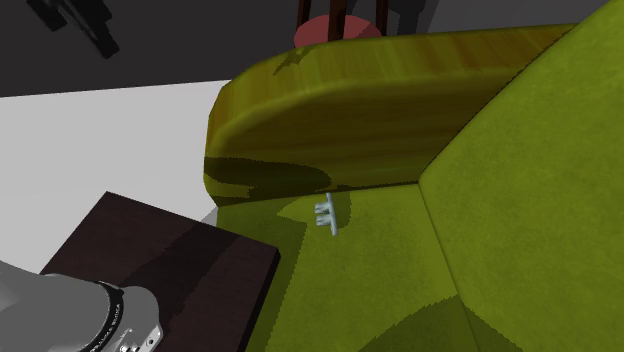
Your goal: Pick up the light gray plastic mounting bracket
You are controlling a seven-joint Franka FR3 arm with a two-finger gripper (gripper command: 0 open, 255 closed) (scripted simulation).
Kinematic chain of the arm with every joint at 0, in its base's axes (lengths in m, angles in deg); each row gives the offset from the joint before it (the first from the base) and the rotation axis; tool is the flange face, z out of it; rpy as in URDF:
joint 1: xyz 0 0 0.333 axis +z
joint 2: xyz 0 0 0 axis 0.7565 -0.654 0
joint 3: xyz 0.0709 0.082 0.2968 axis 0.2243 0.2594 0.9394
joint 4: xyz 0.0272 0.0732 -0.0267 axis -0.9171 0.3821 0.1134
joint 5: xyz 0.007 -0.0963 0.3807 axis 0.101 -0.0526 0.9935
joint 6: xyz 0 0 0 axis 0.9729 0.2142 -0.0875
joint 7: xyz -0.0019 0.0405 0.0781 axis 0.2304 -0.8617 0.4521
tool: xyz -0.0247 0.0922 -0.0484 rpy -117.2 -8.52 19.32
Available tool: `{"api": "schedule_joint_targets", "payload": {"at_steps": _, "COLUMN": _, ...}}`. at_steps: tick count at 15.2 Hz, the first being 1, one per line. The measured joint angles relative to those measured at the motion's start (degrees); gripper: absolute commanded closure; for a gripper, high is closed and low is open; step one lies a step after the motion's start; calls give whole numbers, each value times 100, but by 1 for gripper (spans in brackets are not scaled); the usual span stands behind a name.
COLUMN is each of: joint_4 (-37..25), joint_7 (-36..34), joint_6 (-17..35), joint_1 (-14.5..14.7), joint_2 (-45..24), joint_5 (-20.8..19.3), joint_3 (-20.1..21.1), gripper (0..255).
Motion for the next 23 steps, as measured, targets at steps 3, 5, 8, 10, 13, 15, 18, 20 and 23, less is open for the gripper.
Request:
{"api": "schedule_joint_targets", "payload": {"at_steps": 3, "joint_4": 197, "joint_7": 127, "joint_6": 146, "joint_1": -28, "joint_2": 48, "joint_5": -72, "joint_3": -106, "gripper": 0}}
{"api": "schedule_joint_targets", "payload": {"at_steps": 5, "joint_4": 490, "joint_7": 292, "joint_6": 442, "joint_1": -61, "joint_2": 42, "joint_5": -166, "joint_3": -246, "gripper": 0}}
{"api": "schedule_joint_targets", "payload": {"at_steps": 8, "joint_4": 929, "joint_7": 620, "joint_6": 953, "joint_1": -144, "joint_2": -28, "joint_5": -363, "joint_3": -545, "gripper": 0}}
{"api": "schedule_joint_targets", "payload": {"at_steps": 10, "joint_4": 1134, "joint_7": 818, "joint_6": 1272, "joint_1": -191, "joint_2": -135, "joint_5": -476, "joint_3": -728, "gripper": 0}}
{"api": "schedule_joint_targets", "payload": {"at_steps": 13, "joint_4": 1492, "joint_7": 1132, "joint_6": 1777, "joint_1": -282, "joint_2": -274, "joint_5": -663, "joint_3": -1029, "gripper": 0}}
{"api": "schedule_joint_targets", "payload": {"at_steps": 15, "joint_4": 1634, "joint_7": 1334, "joint_6": 2152, "joint_1": -315, "joint_2": -508, "joint_5": -765, "joint_3": -1236, "gripper": 0}}
{"api": "schedule_joint_targets", "payload": {"at_steps": 18, "joint_4": 1794, "joint_7": 1673, "joint_6": 2676, "joint_1": -378, "joint_2": -852, "joint_5": -917, "joint_3": -1576, "gripper": 0}}
{"api": "schedule_joint_targets", "payload": {"at_steps": 20, "joint_4": 1946, "joint_7": 1910, "joint_6": 3090, "joint_1": -419, "joint_2": -1112, "joint_5": -1011, "joint_3": -1818, "gripper": 0}}
{"api": "schedule_joint_targets", "payload": {"at_steps": 23, "joint_4": 2003, "joint_7": 2280, "joint_6": 3720, "joint_1": -394, "joint_2": -1680, "joint_5": -1053, "joint_3": -2189, "gripper": 0}}
